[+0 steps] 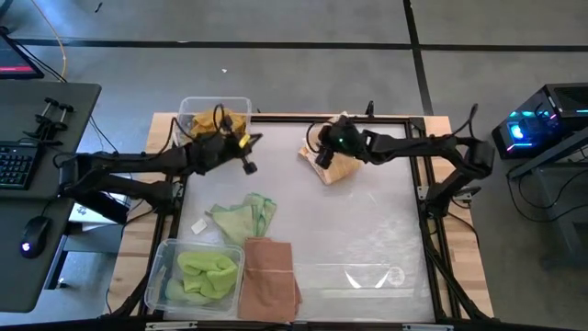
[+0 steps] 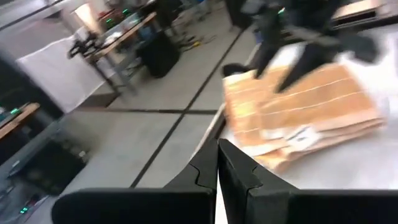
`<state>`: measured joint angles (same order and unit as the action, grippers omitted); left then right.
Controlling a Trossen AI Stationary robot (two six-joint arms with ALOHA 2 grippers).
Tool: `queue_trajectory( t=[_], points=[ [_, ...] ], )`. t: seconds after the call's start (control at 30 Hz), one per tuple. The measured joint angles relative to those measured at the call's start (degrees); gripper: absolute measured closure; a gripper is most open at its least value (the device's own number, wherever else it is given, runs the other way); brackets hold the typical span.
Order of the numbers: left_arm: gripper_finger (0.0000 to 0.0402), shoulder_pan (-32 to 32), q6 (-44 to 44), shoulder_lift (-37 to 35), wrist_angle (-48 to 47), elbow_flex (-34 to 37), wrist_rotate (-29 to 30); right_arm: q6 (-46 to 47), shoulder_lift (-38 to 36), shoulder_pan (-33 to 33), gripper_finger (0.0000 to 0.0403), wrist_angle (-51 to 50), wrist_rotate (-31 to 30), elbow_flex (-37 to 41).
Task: Sort towels by color in basket
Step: Put the light yellow towel into the top transparent bin
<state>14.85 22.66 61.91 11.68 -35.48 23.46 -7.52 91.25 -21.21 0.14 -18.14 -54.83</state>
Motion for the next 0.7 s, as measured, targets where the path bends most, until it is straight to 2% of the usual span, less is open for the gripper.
queue_trajectory(
  t=[0.1,0.2,0.3,0.53,0.7],
  points=[
    [0.0401,-4.1,-1.1,0.0,0.2,0.0,0.1,7.9,-1.1,-0.5,0.0204,-6.6,-4.9,0.0],
    [0.0401,-8.2,-4.4,0.0,0.1,0.0,0.1,18.5,-0.8,-2.9,0.0204,-15.8,-4.6,0.1],
    [0.0401,-11.9,-7.5,0.2,-0.7,0.0,0.1,23.8,0.0,-5.3,0.0204,-18.8,-3.4,1.2],
    [0.0401,-18.8,-12.9,0.5,-1.6,0.1,0.1,25.7,3.3,-8.1,0.0215,-12.5,6.6,8.0],
    [0.0401,-22.8,-13.1,0.5,-1.5,0.1,0.4,28.4,3.8,-6.1,0.0271,-4.2,10.9,13.2]
  ],
)
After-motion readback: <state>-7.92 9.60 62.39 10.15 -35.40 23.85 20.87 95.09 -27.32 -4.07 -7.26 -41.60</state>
